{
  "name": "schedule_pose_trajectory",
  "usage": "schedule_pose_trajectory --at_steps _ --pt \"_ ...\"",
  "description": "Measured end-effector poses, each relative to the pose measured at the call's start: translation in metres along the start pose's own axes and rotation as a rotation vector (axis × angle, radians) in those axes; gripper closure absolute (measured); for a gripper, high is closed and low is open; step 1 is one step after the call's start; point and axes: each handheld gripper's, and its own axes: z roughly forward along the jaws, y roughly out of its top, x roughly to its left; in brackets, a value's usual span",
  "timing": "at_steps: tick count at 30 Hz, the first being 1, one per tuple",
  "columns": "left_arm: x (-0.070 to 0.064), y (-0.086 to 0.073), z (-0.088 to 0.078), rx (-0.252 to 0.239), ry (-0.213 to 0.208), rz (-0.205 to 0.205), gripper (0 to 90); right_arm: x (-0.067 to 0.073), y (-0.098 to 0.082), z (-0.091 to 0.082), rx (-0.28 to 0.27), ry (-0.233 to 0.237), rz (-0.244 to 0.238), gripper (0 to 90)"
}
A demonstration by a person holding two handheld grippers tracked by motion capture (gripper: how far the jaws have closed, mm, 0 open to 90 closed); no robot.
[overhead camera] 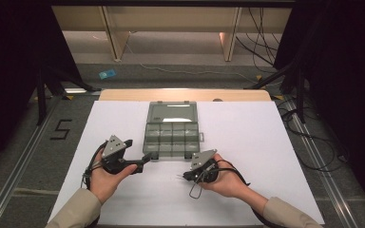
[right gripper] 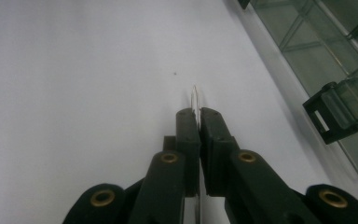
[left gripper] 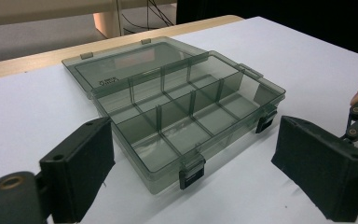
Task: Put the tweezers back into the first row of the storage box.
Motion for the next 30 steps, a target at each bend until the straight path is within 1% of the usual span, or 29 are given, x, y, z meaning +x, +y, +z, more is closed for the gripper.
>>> schedule_pose_trajectory --at_steps 6,8,9,11,16,20,22,23,24,30 --pt "0.0 0.0 0.0 -0.002 0.001 0.001 11.4 -0.001 0.001 -0.002 -0.012 -0.007 0.004 87.6" --pt "0.0 0.0 0.0 -0.003 0.002 0.002 11.5 -0.002 0.002 -0.004 -0.016 -0.013 0.006 87.6" --pt "0.001 0.0 0.0 -0.004 0.003 0.002 11.5 -0.003 0.002 -0.004 -0.021 -0.016 -0.002 87.6" --pt "0.001 0.0 0.0 -0.006 0.005 -0.001 11.5 -0.003 0.003 -0.005 -0.023 -0.023 0.007 87.6" --pt "0.001 0.0 0.0 -0.008 0.006 0.0 11.7 -0.005 0.006 -0.009 -0.032 -0.035 0.003 87.6" --pt "0.001 0.001 -0.001 -0.01 0.007 0.0 11.7 -0.008 0.009 -0.012 -0.045 -0.049 -0.002 87.6" --pt "0.001 0.0 0.0 -0.014 0.006 -0.009 11.8 -0.01 0.01 -0.014 -0.048 -0.056 -0.005 87.6" --pt "0.001 0.001 -0.001 -0.009 0.008 -0.001 11.8 -0.011 0.011 -0.015 -0.053 -0.061 -0.008 87.6" --pt "0.001 0.0 0.0 -0.01 0.008 -0.007 11.8 -0.012 0.012 -0.015 -0.056 -0.062 -0.006 87.6" --pt "0.001 0.0 -0.001 -0.012 0.01 -0.003 11.9 -0.017 0.016 -0.02 -0.075 -0.08 -0.005 87.6"
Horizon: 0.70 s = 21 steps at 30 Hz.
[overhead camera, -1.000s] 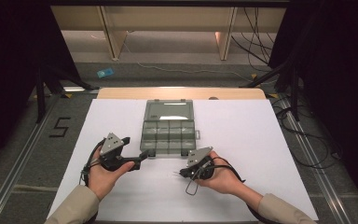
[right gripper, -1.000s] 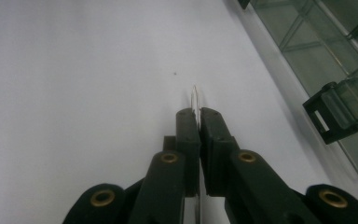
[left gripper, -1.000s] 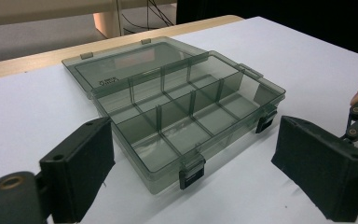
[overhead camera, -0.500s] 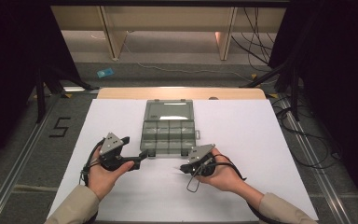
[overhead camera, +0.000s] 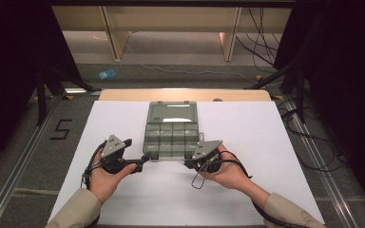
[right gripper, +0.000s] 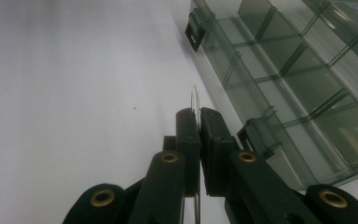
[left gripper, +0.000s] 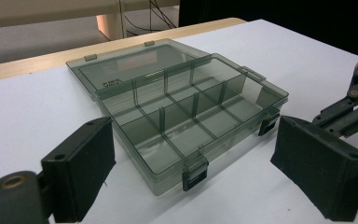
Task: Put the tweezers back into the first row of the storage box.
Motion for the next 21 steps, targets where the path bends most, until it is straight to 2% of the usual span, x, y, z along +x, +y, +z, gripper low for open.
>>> schedule_pose_trajectory --at_steps 10,21 --pt "0.0 0.0 0.0 0.001 0.002 0.0 12.3 -0.011 0.005 -0.005 -0.038 -0.04 0.012 87.5" --pt "0.001 0.0 0.0 -0.002 0.002 -0.003 12.4 -0.022 0.01 -0.008 -0.063 -0.061 0.024 87.6"
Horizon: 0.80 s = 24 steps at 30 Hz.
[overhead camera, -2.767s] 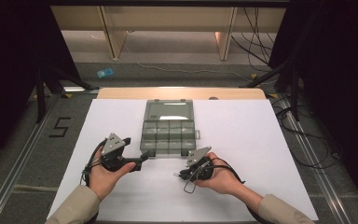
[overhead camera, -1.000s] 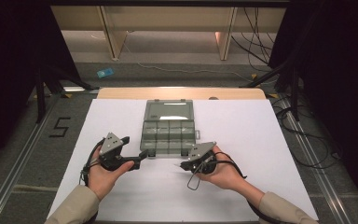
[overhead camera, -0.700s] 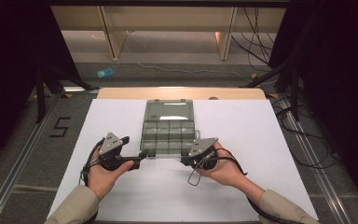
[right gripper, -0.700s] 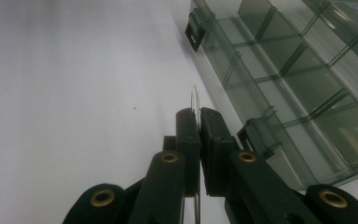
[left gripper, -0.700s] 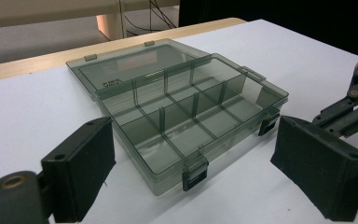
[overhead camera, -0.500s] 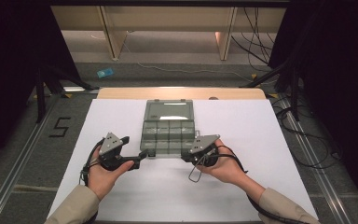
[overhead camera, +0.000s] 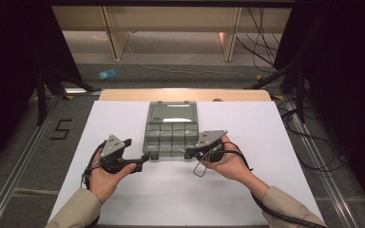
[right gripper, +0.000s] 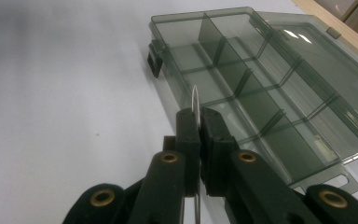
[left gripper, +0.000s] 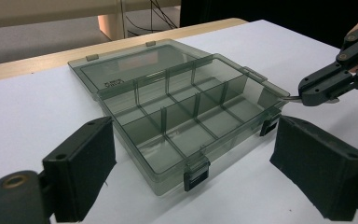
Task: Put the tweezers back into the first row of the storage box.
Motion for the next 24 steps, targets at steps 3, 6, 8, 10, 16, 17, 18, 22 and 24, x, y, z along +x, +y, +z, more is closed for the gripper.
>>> schedule_pose_trajectory --at_steps 3,6,8,10,16,17,18,22,24 --pt "0.001 0.0 0.0 0.0 0.0 0.003 12.4 -0.002 0.001 0.001 -0.003 -0.006 0.004 87.6" --pt "0.0 0.0 0.0 -0.002 0.0 0.001 12.5 -0.004 0.003 0.001 -0.007 -0.015 -0.003 87.6" --pt "0.0 0.0 0.0 -0.002 0.0 0.0 12.5 -0.006 0.004 0.002 -0.008 -0.018 0.0 87.6" --pt "0.0 0.0 0.0 -0.002 0.001 -0.002 12.5 -0.008 0.005 0.002 -0.011 -0.023 0.0 87.6" --pt "0.001 0.0 0.0 -0.002 0.001 -0.007 12.6 -0.015 0.008 0.003 -0.018 -0.036 0.005 87.6" --pt "0.001 0.0 0.0 -0.003 0.001 -0.008 12.6 -0.016 0.008 0.004 -0.019 -0.043 0.009 87.5" --pt "0.001 0.0 0.0 -0.003 0.002 -0.008 12.6 -0.017 0.009 0.004 -0.019 -0.039 0.008 87.5" --pt "0.001 0.0 0.0 -0.003 0.001 -0.009 12.6 -0.022 0.01 0.007 -0.019 -0.049 0.015 87.5" --pt "0.001 0.0 0.0 -0.004 0.001 -0.01 12.6 -0.024 0.01 0.008 -0.017 -0.05 0.016 87.6"
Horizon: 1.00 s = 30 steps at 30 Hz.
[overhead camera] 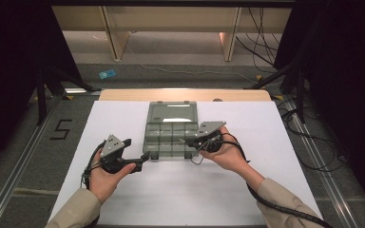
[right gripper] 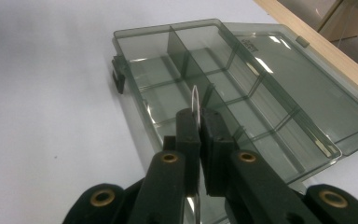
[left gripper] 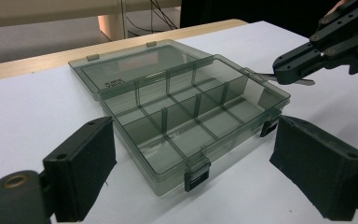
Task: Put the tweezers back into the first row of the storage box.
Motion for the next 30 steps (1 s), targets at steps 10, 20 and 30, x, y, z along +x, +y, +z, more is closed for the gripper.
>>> schedule_pose_trajectory --at_steps 10,20,30 --pt "0.001 0.0 0.0 -0.001 0.0 0.003 12.7 -0.013 0.004 0.005 -0.01 -0.03 0.006 87.5" --pt "0.001 0.0 -0.001 -0.004 0.001 0.003 12.9 -0.024 0.006 0.011 -0.014 -0.051 0.015 87.6" --pt "0.001 0.0 -0.001 -0.004 0.0 0.004 12.9 -0.035 0.011 0.021 -0.018 -0.06 0.016 87.5"
